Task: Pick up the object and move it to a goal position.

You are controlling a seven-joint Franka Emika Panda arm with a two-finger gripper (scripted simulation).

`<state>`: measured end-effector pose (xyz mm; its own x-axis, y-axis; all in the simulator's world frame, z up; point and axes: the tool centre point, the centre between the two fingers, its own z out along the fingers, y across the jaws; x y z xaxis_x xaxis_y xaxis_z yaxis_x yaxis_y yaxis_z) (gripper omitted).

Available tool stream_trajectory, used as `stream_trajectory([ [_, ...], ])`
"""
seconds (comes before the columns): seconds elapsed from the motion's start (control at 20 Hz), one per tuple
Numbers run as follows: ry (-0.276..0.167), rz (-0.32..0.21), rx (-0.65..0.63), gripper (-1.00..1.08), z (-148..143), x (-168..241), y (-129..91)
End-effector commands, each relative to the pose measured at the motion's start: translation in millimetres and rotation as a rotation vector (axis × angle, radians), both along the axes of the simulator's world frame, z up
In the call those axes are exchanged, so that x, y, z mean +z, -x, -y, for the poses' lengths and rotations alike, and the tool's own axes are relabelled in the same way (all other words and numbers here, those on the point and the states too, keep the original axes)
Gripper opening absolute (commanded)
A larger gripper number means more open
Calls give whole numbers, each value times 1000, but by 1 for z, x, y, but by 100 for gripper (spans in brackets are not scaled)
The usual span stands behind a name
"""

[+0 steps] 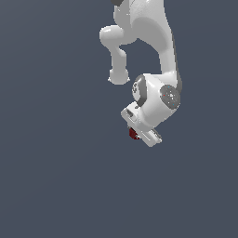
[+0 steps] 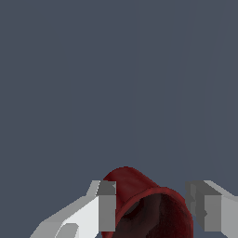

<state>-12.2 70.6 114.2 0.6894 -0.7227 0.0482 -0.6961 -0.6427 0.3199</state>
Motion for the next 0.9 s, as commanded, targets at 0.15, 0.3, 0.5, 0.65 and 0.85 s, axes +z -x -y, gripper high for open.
stream_trajectory([
  [0.15,65,18,-99,28,-9,-3,2],
  [0.3,102,30,-152,28,-14,-5,3],
  [0.5,151,51,-221,28,-20,-7,4],
  [0.65,188,69,-273,28,-25,-8,5],
  [0.85,239,97,-341,28,-31,-9,6],
])
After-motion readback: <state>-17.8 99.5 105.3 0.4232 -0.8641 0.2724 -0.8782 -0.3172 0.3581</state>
